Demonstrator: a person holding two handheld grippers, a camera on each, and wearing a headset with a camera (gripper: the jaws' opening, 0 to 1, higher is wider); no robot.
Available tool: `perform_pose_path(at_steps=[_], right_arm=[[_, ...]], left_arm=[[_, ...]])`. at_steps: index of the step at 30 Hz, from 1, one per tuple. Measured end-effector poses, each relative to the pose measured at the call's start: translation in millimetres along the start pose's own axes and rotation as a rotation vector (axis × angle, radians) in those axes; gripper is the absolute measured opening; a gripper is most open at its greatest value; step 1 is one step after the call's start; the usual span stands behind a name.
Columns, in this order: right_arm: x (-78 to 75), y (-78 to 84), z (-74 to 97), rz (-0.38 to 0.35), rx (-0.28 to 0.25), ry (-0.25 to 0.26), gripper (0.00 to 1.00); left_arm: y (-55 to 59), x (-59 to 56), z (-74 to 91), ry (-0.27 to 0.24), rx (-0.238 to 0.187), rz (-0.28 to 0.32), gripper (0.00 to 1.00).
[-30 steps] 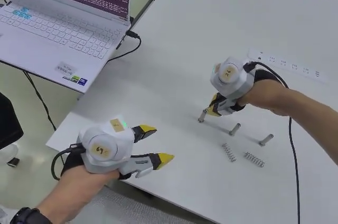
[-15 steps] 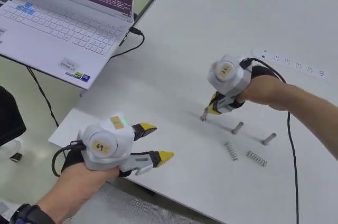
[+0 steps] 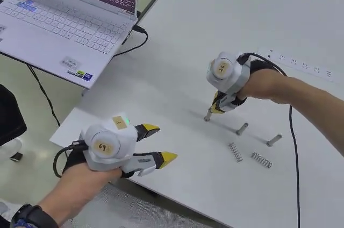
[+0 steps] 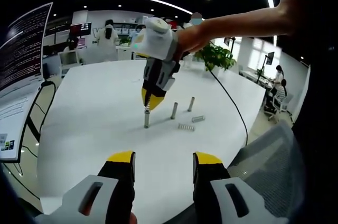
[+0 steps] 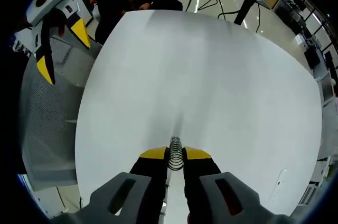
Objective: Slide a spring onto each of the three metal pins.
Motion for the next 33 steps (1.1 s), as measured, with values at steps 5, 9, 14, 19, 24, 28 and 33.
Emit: perform_pose_path(at_steps=[5,9,14,19,24,28,33], right_arm=[[-0.1,0.3,-4.5,0.014,0.022,-0.003,0.09],[0.6,-1.1,-9.0,0.015,0.028,-0.011,0.09],[0.8,-0.4,-17.3,0.021,0.040,-0.017,0.09],[0.7,1.8,-25.3,0.039,0.053,-0.026,0.09],[-0.2,3.8,-30.0,0.036,0.059,-0.036,0.09],[-0.8,5.5,-33.8,0.034,0.061,-0.033,0.09],[-0.9,7.7,-37.4,0.028,0.061,-0.034,0.09]], left_arm=[[-0.8,0.0,-0.4,0.001,-0.002,-0.002,0.38],[-2.3,1.0,-0.6,-0.002,-0.005,-0.001,0.38],[-2.4,1.3,-0.6,-0.003,-0.004,0.001,0.38],[-1.6,1.2,-1.0,-0.003,-0.001,0.003,0.38],[-1.3,0.4,-1.6,-0.005,0.000,0.007,0.38],[-0.6,-0.5,-2.2,-0.004,0.003,0.009,0.38],[-0.2,0.0,-2.6,-0.005,0.005,0.009,0.38]])
Point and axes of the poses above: the centre of the closed fingertips' face, and the gripper's own axes: z roughly backward along the fingers, x roughly to its left, y roughly out of its underside, the point moved 1 cm from there along z, roughly backward along the fingers, and after that the axes turned 8 degrees about -y, right-handed, at the moved point
